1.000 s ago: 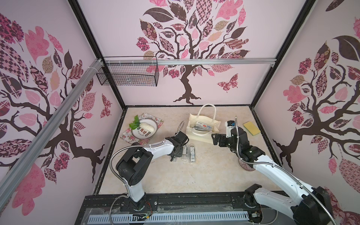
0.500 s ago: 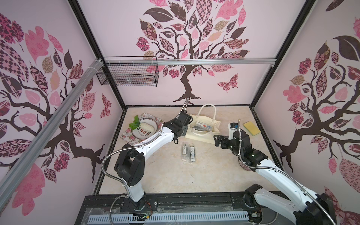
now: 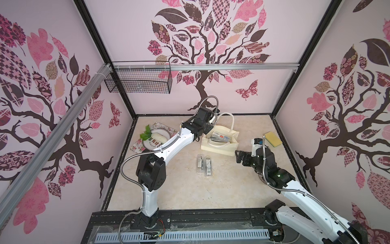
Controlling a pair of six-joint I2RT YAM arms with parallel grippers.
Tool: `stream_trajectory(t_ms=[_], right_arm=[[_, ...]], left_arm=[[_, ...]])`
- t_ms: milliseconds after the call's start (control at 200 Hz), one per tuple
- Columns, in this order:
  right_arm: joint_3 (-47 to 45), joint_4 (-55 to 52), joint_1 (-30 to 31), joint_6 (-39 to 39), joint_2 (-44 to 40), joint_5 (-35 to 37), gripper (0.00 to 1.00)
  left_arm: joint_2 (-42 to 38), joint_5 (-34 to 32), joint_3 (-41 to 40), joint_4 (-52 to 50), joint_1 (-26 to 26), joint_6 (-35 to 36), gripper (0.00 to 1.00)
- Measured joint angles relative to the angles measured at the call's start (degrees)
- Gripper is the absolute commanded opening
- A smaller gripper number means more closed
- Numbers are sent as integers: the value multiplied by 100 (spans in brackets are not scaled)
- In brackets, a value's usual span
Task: Put the compass set into the canvas bag
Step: Place the compass set in the canvas bag.
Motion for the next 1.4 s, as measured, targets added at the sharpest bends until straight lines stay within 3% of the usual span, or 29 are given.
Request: stream_trajectory(t_ms=[400, 640, 1040, 1175, 1240, 1375, 1400], right_arm=[[-20, -74, 0, 94, 94, -210, 100], [-20, -81, 0, 94, 101, -225, 100], [-20, -118, 0, 98, 76, -260, 100], [-20, -122, 0, 96, 76, -264, 100], [-20, -122, 0, 94, 79, -264, 100], [-15, -125, 0, 96, 79, -269, 100], [-13, -127, 0, 96, 79, -271, 100]], left_arm=[[142, 723, -684, 1049, -496, 1209, 35], [262, 817, -748, 1047, -498, 1596, 35], [1349, 511, -120, 417, -538, 2039, 40], [1460, 341, 15, 369, -581, 2118, 52], [1469, 260, 24, 363, -590, 2124, 64], [1469, 17, 26, 398, -595, 2116, 77], [1469, -28, 26, 411, -595, 2111, 84]])
